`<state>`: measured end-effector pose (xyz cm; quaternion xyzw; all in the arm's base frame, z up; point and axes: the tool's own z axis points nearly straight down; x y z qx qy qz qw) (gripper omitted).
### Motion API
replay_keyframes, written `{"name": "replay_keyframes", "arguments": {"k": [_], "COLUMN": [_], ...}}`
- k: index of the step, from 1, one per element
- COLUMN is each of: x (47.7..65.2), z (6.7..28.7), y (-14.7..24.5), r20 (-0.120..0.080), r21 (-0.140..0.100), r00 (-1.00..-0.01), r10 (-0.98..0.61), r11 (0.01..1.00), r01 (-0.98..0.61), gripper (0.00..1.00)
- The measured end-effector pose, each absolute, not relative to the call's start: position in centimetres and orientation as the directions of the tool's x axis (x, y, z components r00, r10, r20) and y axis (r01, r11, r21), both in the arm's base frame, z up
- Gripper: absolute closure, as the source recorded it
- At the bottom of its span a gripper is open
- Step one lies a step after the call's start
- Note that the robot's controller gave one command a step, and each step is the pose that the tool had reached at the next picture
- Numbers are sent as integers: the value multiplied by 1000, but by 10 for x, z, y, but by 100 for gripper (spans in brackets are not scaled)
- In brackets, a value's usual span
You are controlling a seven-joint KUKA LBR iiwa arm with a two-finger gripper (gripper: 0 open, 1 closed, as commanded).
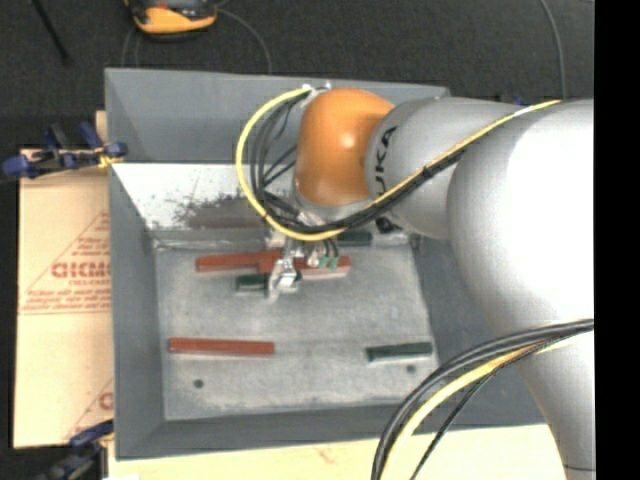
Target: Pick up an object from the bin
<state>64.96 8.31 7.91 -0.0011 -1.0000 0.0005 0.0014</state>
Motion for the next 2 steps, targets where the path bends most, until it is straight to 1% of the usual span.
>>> {"name": "replay_keyframes", "arguments": {"k": [2], "x": [649], "z": [81], "y": [83], "r20": [3], "r21": [-1], "r00": [-1000], "r10": [3], "r11": [1000], "r01": [3], "gripper": [100]}}
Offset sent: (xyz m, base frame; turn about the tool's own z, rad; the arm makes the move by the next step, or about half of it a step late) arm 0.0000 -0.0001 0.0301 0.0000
